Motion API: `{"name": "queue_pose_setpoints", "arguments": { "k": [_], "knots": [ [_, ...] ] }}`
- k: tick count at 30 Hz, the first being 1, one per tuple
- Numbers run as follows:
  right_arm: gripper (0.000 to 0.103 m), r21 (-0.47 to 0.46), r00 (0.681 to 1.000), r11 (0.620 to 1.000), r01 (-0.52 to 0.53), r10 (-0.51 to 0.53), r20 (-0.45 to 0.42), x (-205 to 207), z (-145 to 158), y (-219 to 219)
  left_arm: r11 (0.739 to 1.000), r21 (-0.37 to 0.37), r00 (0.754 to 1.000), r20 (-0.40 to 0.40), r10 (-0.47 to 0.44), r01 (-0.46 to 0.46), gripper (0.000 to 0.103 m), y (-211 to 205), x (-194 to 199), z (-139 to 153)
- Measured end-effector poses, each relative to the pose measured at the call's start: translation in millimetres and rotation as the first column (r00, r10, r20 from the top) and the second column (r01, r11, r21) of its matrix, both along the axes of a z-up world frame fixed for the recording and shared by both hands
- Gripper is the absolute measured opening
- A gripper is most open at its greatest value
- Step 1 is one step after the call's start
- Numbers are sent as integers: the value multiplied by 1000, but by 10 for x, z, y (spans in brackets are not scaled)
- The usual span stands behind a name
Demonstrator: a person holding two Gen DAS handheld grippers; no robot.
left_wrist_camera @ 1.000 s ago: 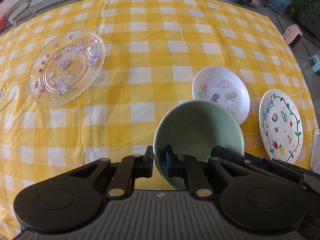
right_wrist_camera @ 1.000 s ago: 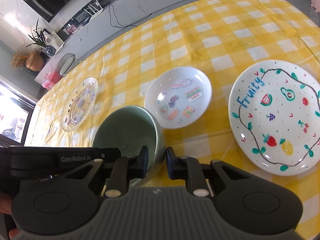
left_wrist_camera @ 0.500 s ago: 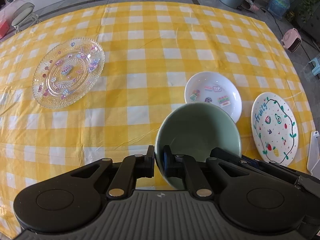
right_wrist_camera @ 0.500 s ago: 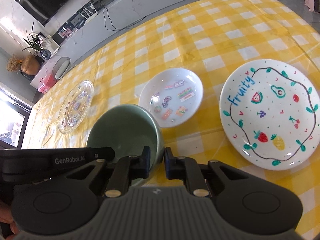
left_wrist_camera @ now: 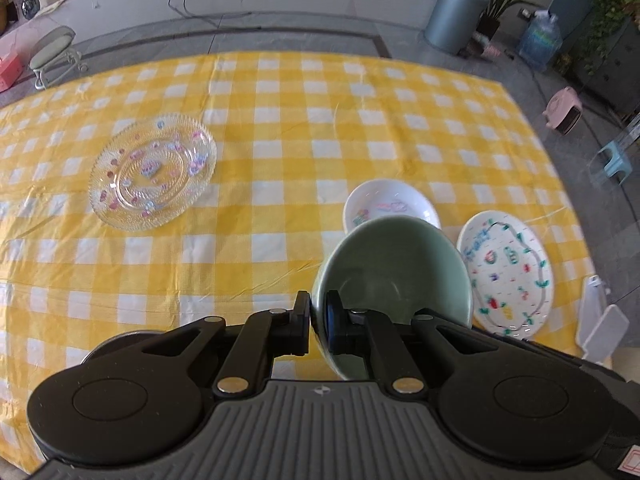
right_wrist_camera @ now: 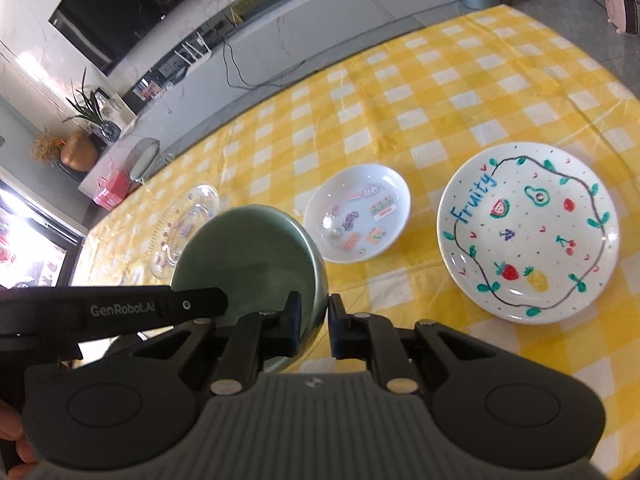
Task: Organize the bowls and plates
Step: 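Carry the green bowl with the left tool toward the stacked steel bowls, then lower the green bowl with the left tool into the orange steel bowl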
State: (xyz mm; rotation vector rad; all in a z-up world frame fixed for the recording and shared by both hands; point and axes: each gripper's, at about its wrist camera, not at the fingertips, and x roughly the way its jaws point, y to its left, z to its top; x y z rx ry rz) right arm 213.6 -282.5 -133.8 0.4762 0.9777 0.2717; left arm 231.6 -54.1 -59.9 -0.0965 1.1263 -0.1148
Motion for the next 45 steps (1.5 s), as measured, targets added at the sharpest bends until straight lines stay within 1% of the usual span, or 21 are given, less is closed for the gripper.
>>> {"name": "queue_pose_setpoints", "arguments": {
  "k": [5, 11, 16, 20, 28, 34, 39, 45],
  "knots": [
    [12, 15, 1000, 1000, -3, 2, 31, -195, 176, 12, 1000, -3, 997, 73, -2, 2, 8, 38, -226, 248],
    [12, 11, 996, 1000, -23, 22, 89, -442, 466, 128, 999, -39, 991, 134, 22, -17, 9, 219, -474, 516],
    [12, 11, 991, 999, -54, 52, 122, -658, 650, 307, 997, -60, 985, 165, 57, -48, 9, 455, -715, 656],
    [12, -11, 986, 996, -89, 90, 139, -819, 767, 519, 994, -83, 981, 170, 91, -78, 9, 672, -884, 694],
    [12, -25, 982, 990, -141, 143, 123, -1022, 849, 814, 978, -156, 976, 148, 159, -135, 9, 1056, -1139, 651],
    [11, -54, 981, 986, -157, 162, 105, -1088, 837, 964, 967, -199, 974, 126, 187, -160, 9, 1235, -1260, 558],
    [11, -65, 983, 985, -157, 163, 82, -1053, 780, 1037, 954, -239, 973, 91, 210, -183, 9, 1343, -1237, 420],
    [11, -81, 988, 986, -146, 150, 46, -949, 650, 1091, 943, -262, 974, 44, 224, -205, 9, 1414, -1160, 224]
  ]
}}
